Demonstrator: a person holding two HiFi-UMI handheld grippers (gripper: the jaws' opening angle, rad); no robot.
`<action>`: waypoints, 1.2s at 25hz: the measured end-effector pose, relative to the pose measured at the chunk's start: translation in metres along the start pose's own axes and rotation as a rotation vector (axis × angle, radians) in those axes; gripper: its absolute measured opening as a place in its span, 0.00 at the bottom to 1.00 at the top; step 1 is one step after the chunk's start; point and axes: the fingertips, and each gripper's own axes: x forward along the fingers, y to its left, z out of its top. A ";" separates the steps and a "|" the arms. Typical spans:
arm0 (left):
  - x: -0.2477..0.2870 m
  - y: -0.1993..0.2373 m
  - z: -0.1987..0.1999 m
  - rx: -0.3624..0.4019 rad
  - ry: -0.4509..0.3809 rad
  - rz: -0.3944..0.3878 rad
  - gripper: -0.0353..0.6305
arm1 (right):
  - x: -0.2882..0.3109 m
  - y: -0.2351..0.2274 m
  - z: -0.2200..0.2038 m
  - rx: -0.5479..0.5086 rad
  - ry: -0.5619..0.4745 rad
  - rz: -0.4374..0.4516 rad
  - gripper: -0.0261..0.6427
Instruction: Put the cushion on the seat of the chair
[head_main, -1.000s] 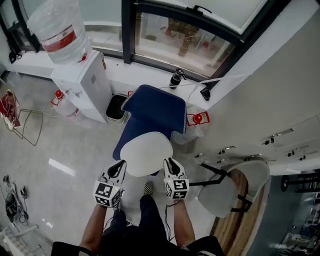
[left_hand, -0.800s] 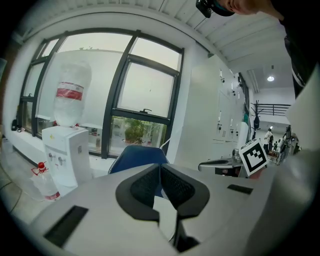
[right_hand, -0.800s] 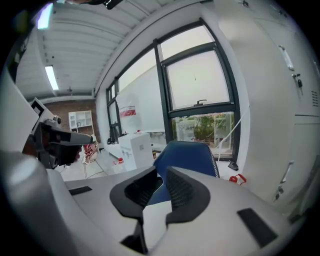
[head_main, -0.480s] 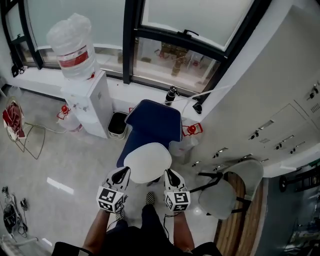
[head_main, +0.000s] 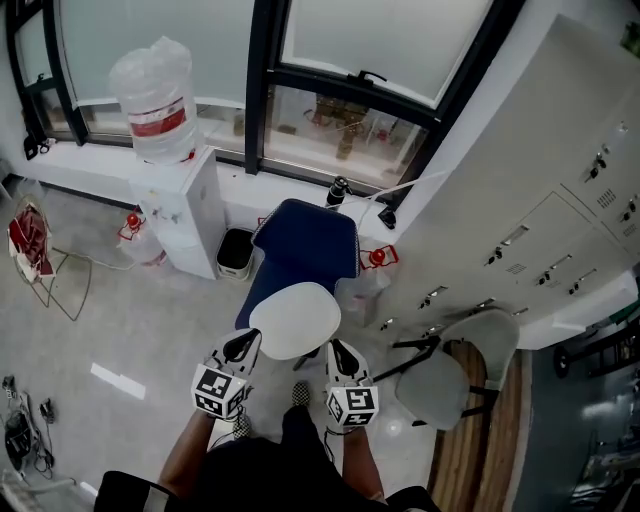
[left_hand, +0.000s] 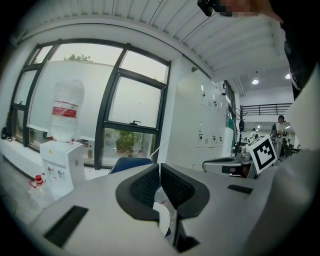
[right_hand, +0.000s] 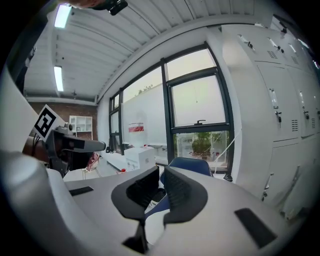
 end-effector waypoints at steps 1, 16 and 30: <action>-0.003 -0.004 0.002 0.006 -0.003 -0.008 0.09 | -0.005 0.003 0.002 0.001 -0.007 -0.004 0.12; -0.034 -0.028 0.004 0.033 -0.010 -0.045 0.09 | -0.044 0.023 0.005 0.018 -0.049 -0.047 0.12; -0.035 -0.032 0.003 0.029 -0.008 -0.029 0.09 | -0.045 0.022 0.004 0.011 -0.042 -0.029 0.12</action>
